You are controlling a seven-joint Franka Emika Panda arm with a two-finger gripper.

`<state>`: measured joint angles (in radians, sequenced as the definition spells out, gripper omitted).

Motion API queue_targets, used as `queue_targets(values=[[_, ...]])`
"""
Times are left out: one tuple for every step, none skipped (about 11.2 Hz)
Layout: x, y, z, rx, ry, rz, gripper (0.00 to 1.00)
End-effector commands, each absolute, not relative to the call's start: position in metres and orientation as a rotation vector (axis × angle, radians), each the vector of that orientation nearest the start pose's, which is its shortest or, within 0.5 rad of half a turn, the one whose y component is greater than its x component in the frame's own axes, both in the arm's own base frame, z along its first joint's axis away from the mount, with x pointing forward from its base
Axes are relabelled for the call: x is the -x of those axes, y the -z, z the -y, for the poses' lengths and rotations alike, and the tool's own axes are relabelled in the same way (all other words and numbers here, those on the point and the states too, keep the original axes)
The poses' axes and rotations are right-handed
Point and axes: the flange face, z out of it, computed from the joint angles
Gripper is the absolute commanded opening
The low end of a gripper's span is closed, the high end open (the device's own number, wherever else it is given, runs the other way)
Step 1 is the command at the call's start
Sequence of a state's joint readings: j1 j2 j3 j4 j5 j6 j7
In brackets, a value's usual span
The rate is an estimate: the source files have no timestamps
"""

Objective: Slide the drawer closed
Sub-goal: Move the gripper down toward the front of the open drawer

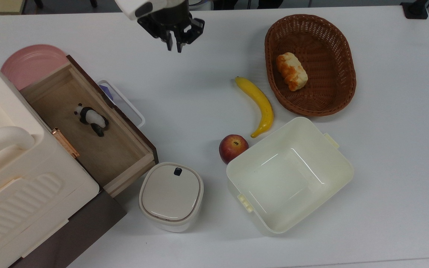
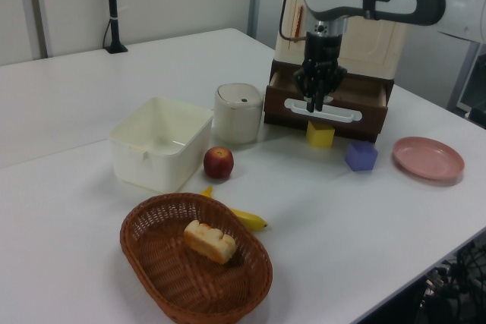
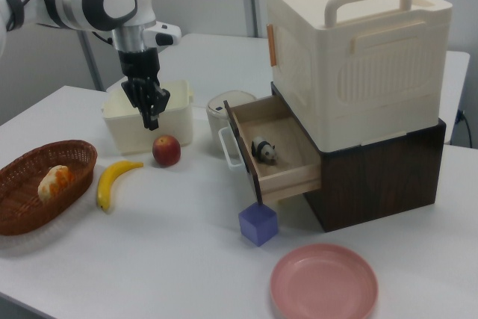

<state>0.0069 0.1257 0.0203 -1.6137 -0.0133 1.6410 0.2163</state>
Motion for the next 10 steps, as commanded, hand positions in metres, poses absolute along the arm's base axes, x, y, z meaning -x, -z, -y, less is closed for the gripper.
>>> queue_targets(values=[[-0.606, -0.527, -0.021, 3.130, -0.064, -0.520, 0.00], [-0.608, -0.521, -0.018, 3.116, -0.066, -0.596, 0.00], [-0.613, -0.511, -0.013, 3.097, -0.070, -0.682, 0.00], [-0.621, -0.502, -0.009, 3.066, -0.039, -0.796, 0.00], [-0.629, -0.493, 0.002, 3.029, -0.005, -0.910, 0.00], [-0.636, -0.479, 0.013, 3.001, 0.002, -0.990, 0.00], [-0.643, -0.465, 0.022, 2.978, 0.008, -1.062, 0.00], [-0.648, -0.456, 0.031, 2.970, 0.019, -1.106, 0.00], [-0.652, -0.447, 0.034, 2.970, 0.021, -1.114, 0.00], [-0.654, -0.442, 0.044, 2.968, 0.033, -1.133, 0.00]])
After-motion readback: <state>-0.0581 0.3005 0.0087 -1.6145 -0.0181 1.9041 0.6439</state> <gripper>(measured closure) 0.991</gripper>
